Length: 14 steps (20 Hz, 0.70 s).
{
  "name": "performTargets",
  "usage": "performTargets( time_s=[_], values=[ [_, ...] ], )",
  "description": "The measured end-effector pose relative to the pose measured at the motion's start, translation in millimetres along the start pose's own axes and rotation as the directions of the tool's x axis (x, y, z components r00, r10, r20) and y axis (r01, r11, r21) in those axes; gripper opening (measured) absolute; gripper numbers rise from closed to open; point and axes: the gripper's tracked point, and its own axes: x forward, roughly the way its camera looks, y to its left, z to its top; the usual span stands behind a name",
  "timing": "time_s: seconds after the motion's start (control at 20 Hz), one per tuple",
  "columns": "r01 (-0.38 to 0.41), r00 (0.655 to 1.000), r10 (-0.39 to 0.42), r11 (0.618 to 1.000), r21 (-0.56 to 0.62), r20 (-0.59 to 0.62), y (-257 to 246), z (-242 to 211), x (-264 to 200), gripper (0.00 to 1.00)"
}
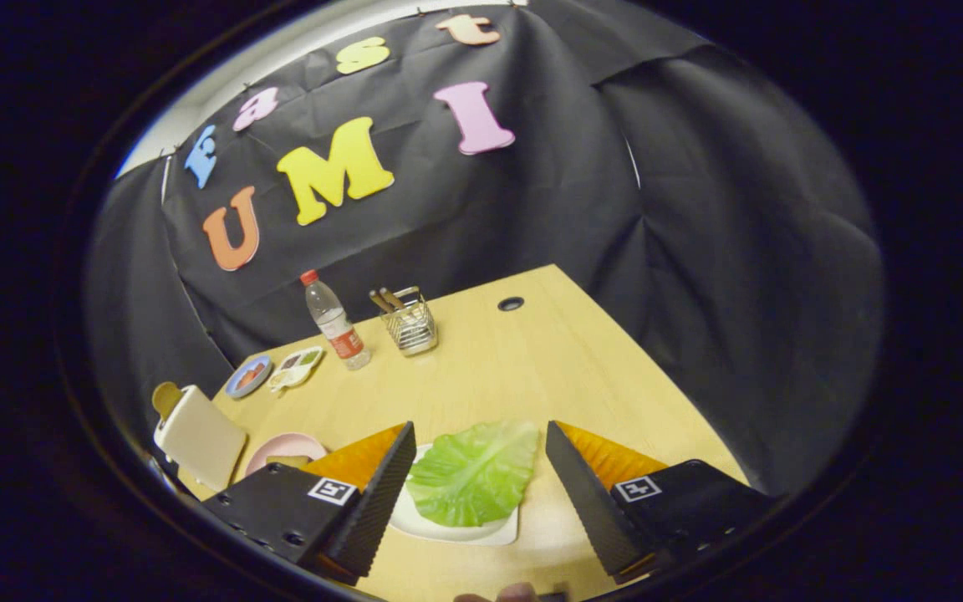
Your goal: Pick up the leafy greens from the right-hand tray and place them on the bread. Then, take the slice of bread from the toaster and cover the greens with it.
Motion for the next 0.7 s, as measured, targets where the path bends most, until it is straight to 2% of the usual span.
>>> performTargets(
  time_s=[0.2, 0.5, 0.55, 0.6, 0.7],
  values=[
    [0.038, 0.995, -0.029, 0.995, 0.089, -0.100, -18, -16, 38, 0.96],
    [0.068, 0.985, -0.036, 0.980, 0.188, -0.169, -29, -29, 72, 0.96],
    [0.069, 0.984, -0.033, 0.976, 0.205, -0.173, -28, -29, 76, 0.94],
    [0.067, 0.984, -0.028, 0.973, 0.220, -0.178, -29, -29, 81, 0.85],
    [0.073, 0.981, -0.027, 0.968, 0.241, -0.192, -29, -33, 91, 0.82]
  ],
)
